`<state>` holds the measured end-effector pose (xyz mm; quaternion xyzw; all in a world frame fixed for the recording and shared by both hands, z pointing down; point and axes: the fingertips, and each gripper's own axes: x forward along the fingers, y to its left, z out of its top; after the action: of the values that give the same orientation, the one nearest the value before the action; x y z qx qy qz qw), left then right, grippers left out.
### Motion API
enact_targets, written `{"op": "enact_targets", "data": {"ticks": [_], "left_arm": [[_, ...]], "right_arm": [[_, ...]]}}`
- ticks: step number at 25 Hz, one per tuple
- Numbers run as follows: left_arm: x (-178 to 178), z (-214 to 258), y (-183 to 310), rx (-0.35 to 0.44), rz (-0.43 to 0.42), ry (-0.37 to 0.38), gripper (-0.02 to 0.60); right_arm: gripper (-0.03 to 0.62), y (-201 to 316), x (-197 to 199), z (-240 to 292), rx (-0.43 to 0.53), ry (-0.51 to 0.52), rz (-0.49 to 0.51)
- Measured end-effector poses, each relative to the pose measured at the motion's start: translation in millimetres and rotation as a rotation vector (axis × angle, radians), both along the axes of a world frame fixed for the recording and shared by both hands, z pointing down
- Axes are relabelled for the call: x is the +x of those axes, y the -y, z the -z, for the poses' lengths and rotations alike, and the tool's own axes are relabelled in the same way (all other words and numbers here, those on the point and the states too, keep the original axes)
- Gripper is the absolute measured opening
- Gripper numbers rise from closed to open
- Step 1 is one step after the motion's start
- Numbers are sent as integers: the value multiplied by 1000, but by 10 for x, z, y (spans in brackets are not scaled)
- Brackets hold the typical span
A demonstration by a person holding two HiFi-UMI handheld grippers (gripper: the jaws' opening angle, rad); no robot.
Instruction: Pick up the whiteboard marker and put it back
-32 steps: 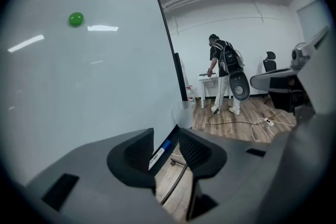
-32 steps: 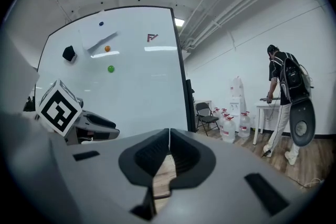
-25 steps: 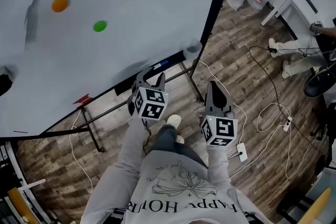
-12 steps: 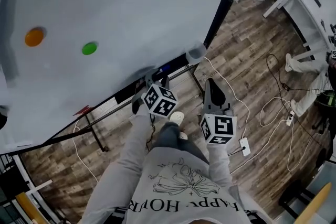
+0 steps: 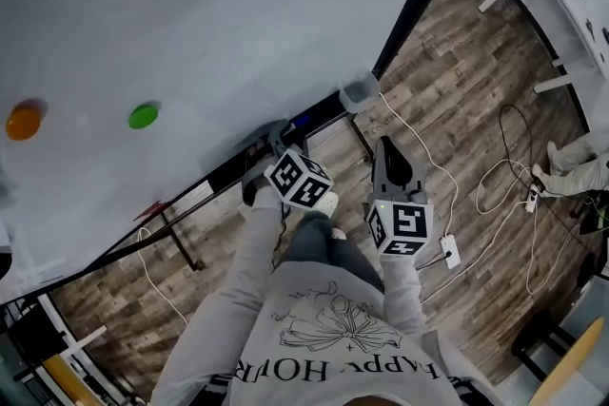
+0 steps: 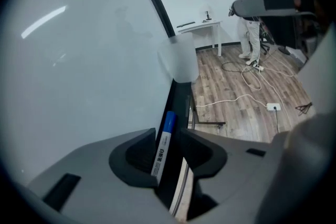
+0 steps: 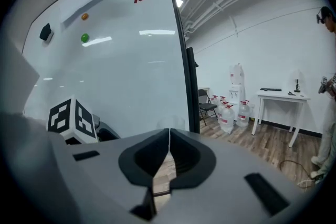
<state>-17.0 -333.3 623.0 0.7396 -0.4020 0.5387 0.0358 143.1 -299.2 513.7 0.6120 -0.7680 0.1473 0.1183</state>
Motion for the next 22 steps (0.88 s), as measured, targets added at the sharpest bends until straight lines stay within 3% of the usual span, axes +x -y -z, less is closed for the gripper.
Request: {"op": "enact_targets", "data": {"ticks": [10,22], "left_arm": [[-22,-137,62,-17,-54,140,137],[-25,-211,127,-55,-55,285,75]], "right_arm": [[5,71,11,-106,-15,7,-28],[5,95,147,-194,-54,4,-24]]}}
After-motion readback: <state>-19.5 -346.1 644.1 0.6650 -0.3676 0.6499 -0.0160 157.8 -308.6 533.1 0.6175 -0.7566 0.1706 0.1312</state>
